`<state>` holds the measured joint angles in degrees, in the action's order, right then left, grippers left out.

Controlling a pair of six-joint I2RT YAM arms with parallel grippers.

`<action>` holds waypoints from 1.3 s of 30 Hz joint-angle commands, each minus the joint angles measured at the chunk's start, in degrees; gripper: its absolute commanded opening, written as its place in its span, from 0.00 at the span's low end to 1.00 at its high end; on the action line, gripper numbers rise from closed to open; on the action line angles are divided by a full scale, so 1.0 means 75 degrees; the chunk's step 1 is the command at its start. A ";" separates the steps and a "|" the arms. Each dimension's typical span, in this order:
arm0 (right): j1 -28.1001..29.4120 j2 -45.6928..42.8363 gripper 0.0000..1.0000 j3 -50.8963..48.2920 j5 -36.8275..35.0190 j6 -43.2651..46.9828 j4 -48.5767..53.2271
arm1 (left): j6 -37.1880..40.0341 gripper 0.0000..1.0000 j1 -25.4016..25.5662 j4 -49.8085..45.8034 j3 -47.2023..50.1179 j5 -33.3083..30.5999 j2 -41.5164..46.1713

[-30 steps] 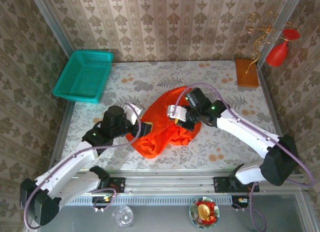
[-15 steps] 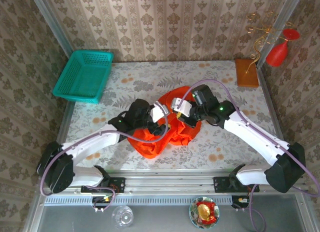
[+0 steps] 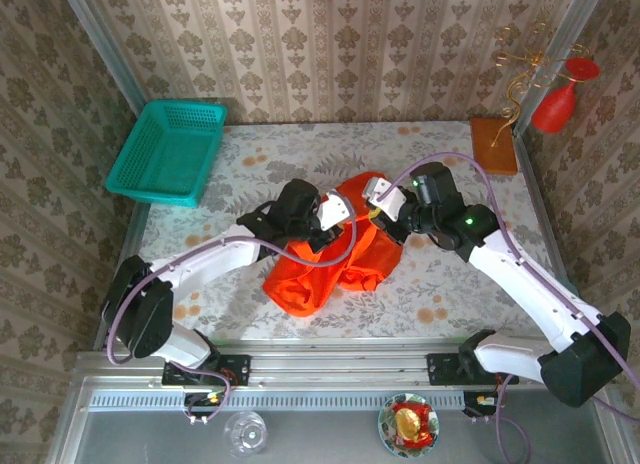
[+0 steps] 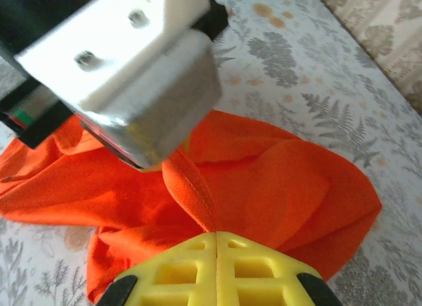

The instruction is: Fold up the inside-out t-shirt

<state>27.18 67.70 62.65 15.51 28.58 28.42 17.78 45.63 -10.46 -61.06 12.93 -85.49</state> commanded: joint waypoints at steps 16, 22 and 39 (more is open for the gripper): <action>-0.0247 0.2551 0.00 0.4188 -0.0367 -0.2090 -0.1732 | -0.0017 0.00 -0.2486 -0.4501 -1.0075 0.1494 -0.1938; -0.0517 0.1943 0.00 0.4437 -0.0632 -0.2032 -0.1716 | -0.0028 0.00 -0.2288 -0.4923 -1.0298 0.2001 -0.1130; -0.0495 -0.2021 0.11 -0.1176 -0.0272 -0.4581 -0.0785 | -0.2315 0.00 -0.0192 -0.3058 -0.2853 0.0876 0.0981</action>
<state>20.40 55.09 58.83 9.30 4.19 23.07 5.43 42.63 -36.82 -82.70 22.39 -78.91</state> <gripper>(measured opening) 0.077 0.055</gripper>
